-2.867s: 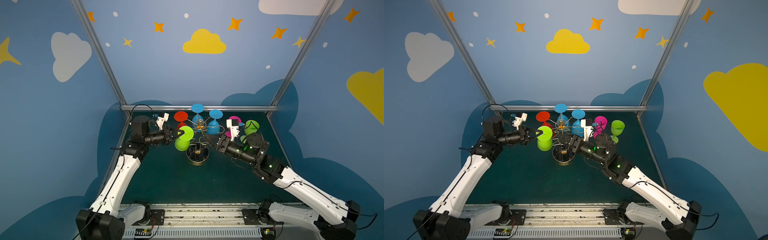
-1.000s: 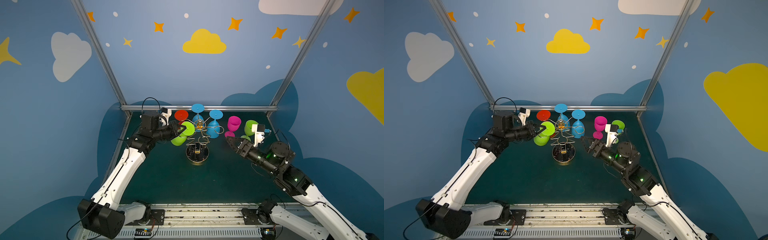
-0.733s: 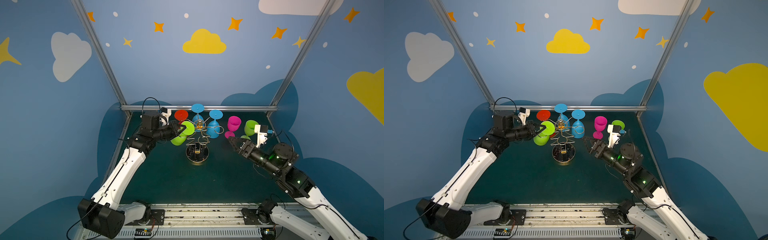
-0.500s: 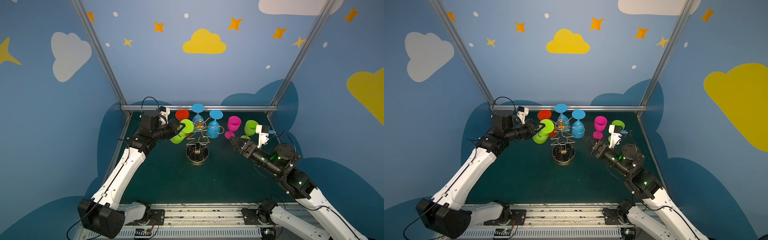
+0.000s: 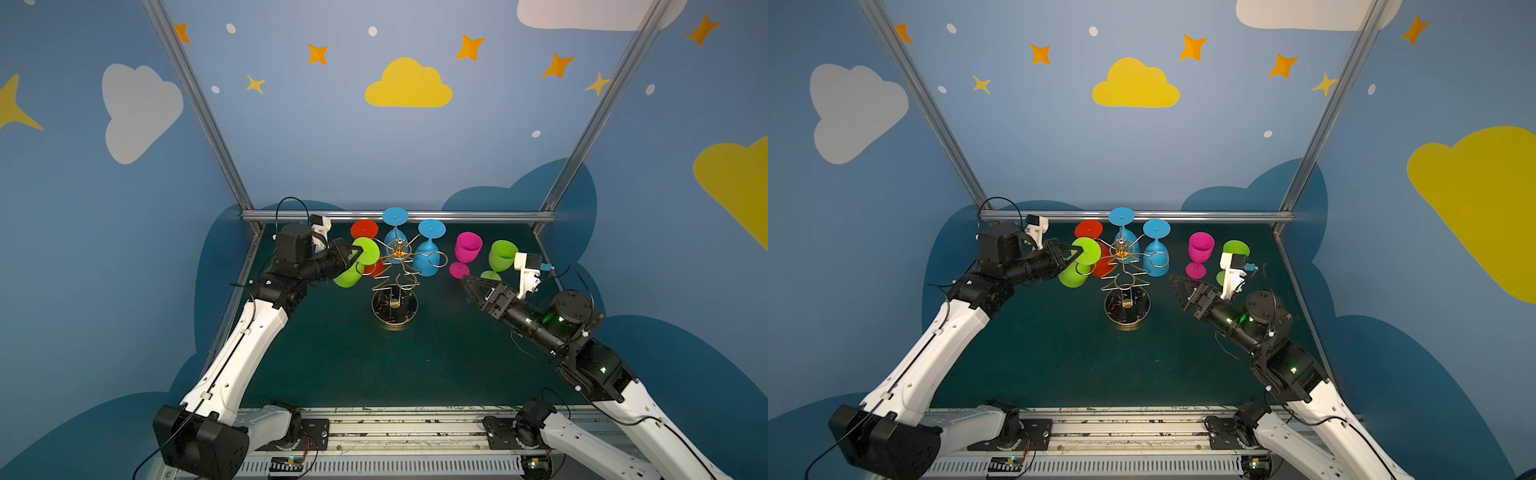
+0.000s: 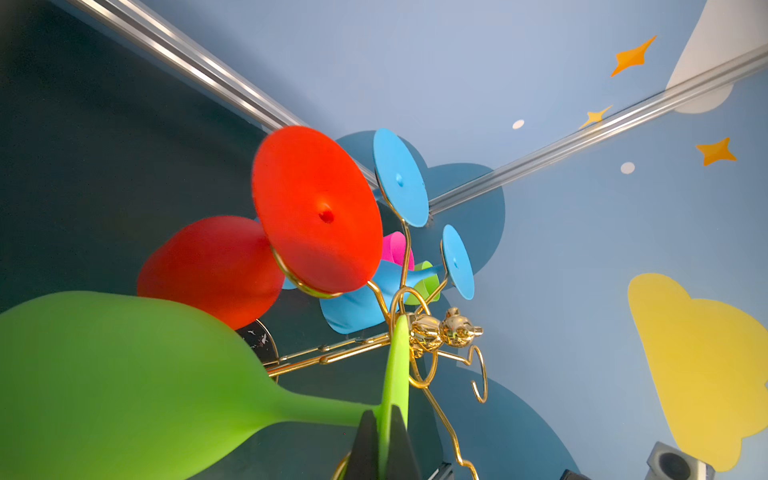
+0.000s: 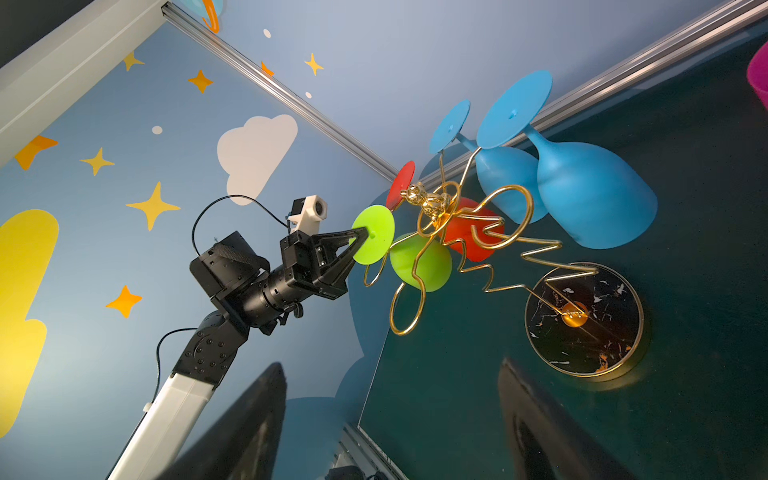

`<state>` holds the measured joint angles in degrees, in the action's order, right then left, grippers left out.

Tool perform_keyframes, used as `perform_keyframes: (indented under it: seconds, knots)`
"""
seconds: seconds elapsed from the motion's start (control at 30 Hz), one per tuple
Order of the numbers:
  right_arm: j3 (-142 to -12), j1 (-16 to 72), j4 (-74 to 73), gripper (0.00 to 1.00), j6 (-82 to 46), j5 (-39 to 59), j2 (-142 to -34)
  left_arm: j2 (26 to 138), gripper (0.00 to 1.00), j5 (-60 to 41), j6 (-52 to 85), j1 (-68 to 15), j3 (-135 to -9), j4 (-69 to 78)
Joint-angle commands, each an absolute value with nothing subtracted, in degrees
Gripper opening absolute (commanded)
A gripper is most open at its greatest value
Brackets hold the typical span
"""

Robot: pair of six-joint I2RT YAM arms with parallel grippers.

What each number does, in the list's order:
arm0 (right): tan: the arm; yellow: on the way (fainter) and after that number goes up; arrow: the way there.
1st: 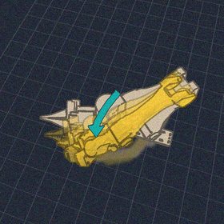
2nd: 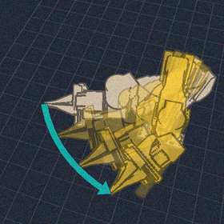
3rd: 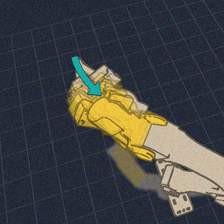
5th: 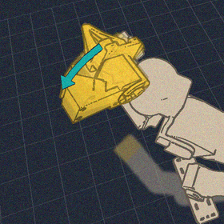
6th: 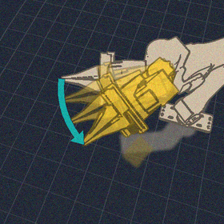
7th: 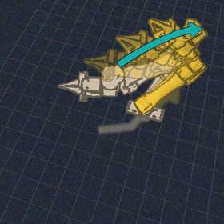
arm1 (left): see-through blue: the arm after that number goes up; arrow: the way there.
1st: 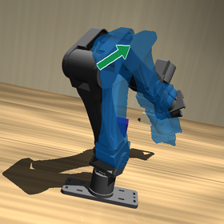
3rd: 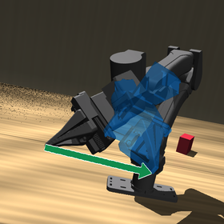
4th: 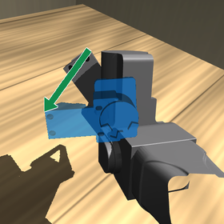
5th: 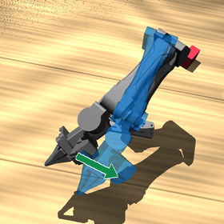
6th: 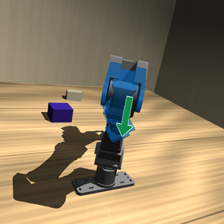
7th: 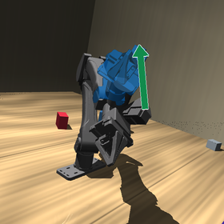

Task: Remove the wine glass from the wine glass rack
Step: 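Lift the lime-green glass off the rack hook with the left gripper, then raise the glass from the rack with the left gripper while the right arm moves in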

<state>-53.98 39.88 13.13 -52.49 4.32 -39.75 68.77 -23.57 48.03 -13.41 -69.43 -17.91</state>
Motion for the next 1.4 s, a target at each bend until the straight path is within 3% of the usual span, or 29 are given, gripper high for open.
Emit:
perform_keyframes:
  seconds: [0.0,0.33,0.5,0.57,0.73,1.07,1.37]
  knots:
    - [-53.48,39.42,13.31,0.79,-51.94,3.87,-38.8,65.99,0.03,-23.16,47.95,-11.34,-68.17,-17.08]
    - [-54.7,38.78,15.88,0.8,-48.65,2.66,-37.92,55.31,0.03,-26.99,48.33,1.48,-64.07,-19.24]
    - [-57.71,38.43,18.97,0.79,-41.87,1.35,-38.7,52.26,0.03,-40.03,55.97,16.24,-66.67,-13.06]
    - [-59.35,38.33,20.23,0.8,-38.19,0.97,-39.72,52.69,0.03,-43.9,58.82,18.45,-68.48,-10.04]
    - [-64.92,38.23,23.45,0.79,-28.29,2.46,-44.22,55.69,0.03,-52.22,70.04,18.95,-72.85,3.69]
    - [-68.61,38.23,16.16,0.79,-13.86,8.08,-48.48,59.16,0.03,-59.18,83.36,17.67,-81.89,19.39]
    - [-72.72,38.23,10.82,0.8,-0.6,13.8,-52.2,64.74,0.03,-59.65,86.89,3.29,-83.41,25.39]
